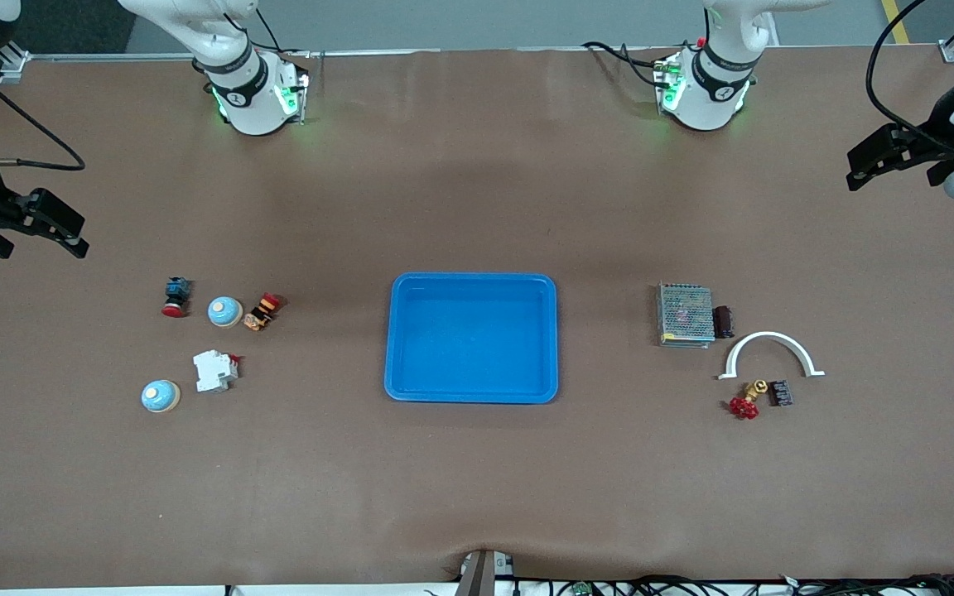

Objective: Place electrolytic capacitor and blue bell in tray
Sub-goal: 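Move the left gripper toward the capacitor while the right gripper moves out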

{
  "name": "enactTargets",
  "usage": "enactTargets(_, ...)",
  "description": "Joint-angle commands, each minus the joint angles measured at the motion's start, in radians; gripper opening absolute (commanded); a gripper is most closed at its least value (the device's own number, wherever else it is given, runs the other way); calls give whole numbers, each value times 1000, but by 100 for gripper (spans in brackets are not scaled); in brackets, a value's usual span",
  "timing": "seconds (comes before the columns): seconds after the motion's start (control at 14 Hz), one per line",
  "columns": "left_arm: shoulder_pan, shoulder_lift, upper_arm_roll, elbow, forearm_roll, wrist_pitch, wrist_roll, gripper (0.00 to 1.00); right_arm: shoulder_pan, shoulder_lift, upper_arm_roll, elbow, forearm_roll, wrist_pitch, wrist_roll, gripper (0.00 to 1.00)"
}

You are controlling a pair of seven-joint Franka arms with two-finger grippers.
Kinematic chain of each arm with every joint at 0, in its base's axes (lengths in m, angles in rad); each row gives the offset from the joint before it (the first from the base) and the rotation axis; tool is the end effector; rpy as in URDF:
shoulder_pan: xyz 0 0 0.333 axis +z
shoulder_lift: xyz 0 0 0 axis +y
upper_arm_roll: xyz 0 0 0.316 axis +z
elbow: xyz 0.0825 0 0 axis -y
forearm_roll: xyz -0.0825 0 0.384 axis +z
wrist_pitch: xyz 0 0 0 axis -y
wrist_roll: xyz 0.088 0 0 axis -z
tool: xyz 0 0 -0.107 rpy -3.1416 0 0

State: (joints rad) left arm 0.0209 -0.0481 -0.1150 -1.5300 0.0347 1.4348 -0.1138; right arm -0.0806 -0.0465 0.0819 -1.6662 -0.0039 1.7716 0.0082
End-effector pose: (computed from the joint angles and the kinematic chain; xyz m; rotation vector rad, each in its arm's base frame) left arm 0.5232 -0.0470 0.6578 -3.0960 -0.0369 0.0666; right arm 0.5585 0.0014 0.6236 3.1256 -0.0097 0.2377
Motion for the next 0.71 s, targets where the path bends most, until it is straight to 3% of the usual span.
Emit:
enactTargets(0.0, 7, -10, 0, 4, -4, -16, 26, 100, -10, 11, 10, 23, 7, -12, 9, 100)
enactTargets(0.36, 30, 20, 0, -7, -6, -16, 26, 100, -10, 11, 10, 23, 7, -12, 7, 100)
enactTargets(0.64, 44, 62, 2, -119, -4, 31, -13, 100, -1, 11, 15, 23, 10, -12, 4, 100)
